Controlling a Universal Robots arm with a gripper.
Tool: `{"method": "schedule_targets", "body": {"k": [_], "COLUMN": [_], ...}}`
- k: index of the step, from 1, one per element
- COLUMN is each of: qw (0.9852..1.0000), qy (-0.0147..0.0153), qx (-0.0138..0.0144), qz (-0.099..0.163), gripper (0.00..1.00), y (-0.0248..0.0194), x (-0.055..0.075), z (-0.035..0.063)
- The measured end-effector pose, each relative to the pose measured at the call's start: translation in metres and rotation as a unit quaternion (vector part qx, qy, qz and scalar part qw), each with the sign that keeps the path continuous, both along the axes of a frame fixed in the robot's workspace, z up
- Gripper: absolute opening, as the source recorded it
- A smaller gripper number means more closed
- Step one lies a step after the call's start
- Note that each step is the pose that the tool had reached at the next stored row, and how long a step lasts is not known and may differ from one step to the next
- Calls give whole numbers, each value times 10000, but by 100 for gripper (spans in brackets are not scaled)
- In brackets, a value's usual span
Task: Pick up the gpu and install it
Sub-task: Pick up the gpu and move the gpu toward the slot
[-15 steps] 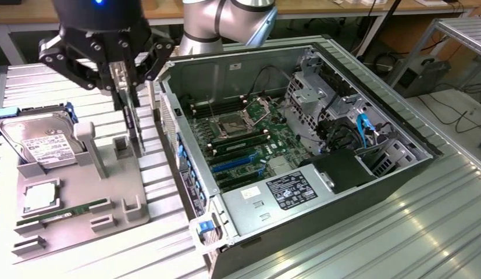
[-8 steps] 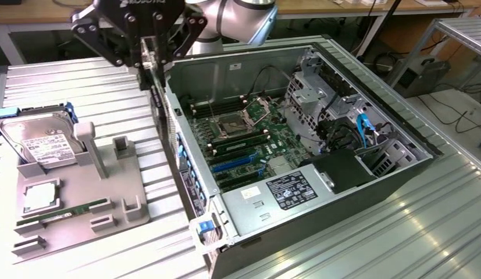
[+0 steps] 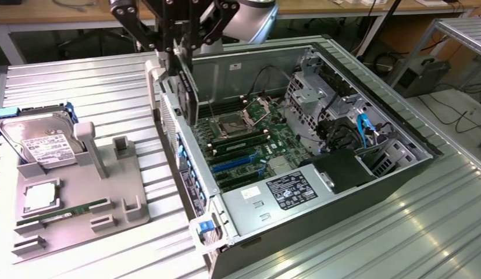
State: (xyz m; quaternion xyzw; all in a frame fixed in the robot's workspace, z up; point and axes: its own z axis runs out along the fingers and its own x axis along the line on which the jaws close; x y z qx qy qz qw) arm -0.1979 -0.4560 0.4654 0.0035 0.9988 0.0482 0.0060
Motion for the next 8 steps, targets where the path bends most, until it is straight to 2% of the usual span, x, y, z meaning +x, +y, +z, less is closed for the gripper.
{"method": "schedule_targets", "body": {"k": [5, 8], "qw": [10000, 10000], "qy": [41, 57], "qx": [40, 50], "qz": [0, -1], "gripper": [26, 26], "y": [-4, -5], "x": [267, 399], "z": [32, 32]}}
